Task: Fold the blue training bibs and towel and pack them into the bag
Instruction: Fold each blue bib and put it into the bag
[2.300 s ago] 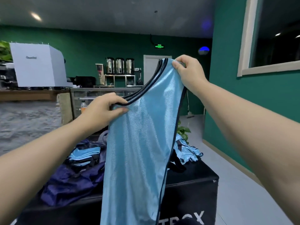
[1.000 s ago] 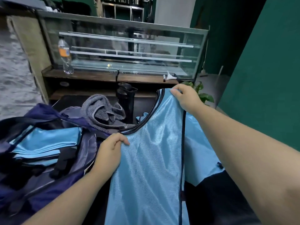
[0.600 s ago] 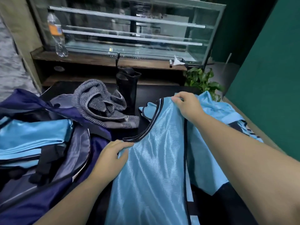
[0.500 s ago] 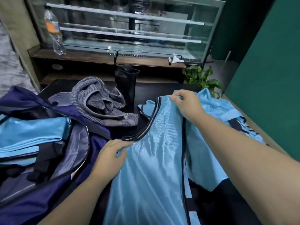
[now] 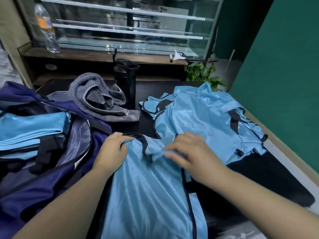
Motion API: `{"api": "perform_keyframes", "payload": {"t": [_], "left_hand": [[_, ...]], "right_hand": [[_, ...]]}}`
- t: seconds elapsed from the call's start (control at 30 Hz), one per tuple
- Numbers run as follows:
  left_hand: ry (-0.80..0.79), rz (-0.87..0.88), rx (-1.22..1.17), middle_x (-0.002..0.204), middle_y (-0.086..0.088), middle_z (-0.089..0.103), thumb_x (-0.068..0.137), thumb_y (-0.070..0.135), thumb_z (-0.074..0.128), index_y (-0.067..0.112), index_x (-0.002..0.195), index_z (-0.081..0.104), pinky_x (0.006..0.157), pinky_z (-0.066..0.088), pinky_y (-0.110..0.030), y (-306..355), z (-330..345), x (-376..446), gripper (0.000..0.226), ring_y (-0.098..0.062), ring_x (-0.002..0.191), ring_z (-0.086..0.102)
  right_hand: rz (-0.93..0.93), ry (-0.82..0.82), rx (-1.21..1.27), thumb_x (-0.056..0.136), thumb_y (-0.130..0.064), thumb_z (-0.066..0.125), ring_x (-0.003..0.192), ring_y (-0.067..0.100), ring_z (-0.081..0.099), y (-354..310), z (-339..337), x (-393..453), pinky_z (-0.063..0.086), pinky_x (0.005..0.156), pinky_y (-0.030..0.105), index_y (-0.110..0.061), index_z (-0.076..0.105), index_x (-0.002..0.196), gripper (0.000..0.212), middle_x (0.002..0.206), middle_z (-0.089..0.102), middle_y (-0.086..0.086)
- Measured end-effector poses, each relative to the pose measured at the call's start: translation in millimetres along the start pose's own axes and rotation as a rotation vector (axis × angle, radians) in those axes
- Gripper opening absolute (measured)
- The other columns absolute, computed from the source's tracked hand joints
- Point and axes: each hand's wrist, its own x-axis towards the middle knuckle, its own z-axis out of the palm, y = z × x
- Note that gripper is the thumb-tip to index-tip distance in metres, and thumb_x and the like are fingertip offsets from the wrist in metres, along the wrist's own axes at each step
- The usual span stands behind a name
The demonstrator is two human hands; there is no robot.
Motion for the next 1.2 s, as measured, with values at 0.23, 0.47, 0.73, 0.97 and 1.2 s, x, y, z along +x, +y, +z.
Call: {"api": "perform_keyframes", "payload": {"t": [0.23, 0.47, 0.73, 0.97, 1.2], "left_hand": [[-0.004, -0.04, -0.022, 0.102, 0.005, 0.054, 0.09, -0.002, 0.046, 0.017, 0.115, 0.067, 0.085, 0.036, -0.022, 4, 0, -1, 0.038, -0.016, 0.098, 0.05], [0.007, -0.042, -0.032, 0.101, 0.008, 0.053, 0.092, -0.001, 0.046, 0.019, 0.114, 0.067, 0.081, 0.037, -0.023, 4, 1, -2, 0.037, -0.016, 0.096, 0.05], [0.024, -0.072, -0.089, 0.104, 0.011, 0.053, 0.094, 0.003, 0.044, 0.024, 0.114, 0.064, 0.065, 0.036, -0.014, 7, -2, -4, 0.035, 0.0, 0.081, 0.053], [0.004, -0.169, -0.092, 0.085, 0.005, 0.048, 0.091, 0.015, 0.061, 0.019, 0.122, 0.044, 0.063, 0.034, -0.03, 9, -5, 2, 0.035, -0.017, 0.07, 0.049], [-0.311, -0.364, 0.212, 0.066, -0.007, 0.052, 0.079, 0.033, 0.077, 0.006, 0.071, 0.054, 0.055, 0.032, -0.031, 26, -24, 39, 0.036, -0.022, 0.064, 0.047]], "right_hand": [[0.077, -0.324, -0.055, 0.082, -0.057, 0.046, 0.093, 0.007, 0.047, -7, 17, -32, 0.038, 0.089, 0.033, -0.032, 0.065, 0.106, 0.04, 0.092, 0.055, -0.013], [0.83, -0.126, 0.073, 0.08, -0.048, 0.069, 0.11, 0.018, 0.047, 27, 4, 25, 0.042, 0.089, 0.034, -0.017, 0.048, 0.113, 0.049, 0.106, 0.05, -0.004], [1.029, -0.324, 0.289, 0.08, -0.024, 0.072, 0.056, 0.013, 0.046, 41, 14, 44, 0.033, 0.047, 0.023, -0.009, 0.054, 0.085, 0.024, 0.074, 0.052, 0.004], [1.077, -0.471, 0.238, 0.078, -0.047, 0.071, 0.044, 0.017, 0.04, 42, 6, 29, 0.029, 0.043, 0.021, -0.011, 0.052, 0.077, 0.041, 0.056, 0.049, 0.005], [1.025, -0.677, 0.191, 0.082, -0.03, 0.068, 0.039, 0.017, 0.035, 37, 5, 33, 0.028, 0.043, 0.02, -0.009, 0.053, 0.076, 0.026, 0.053, 0.049, 0.006]]}}
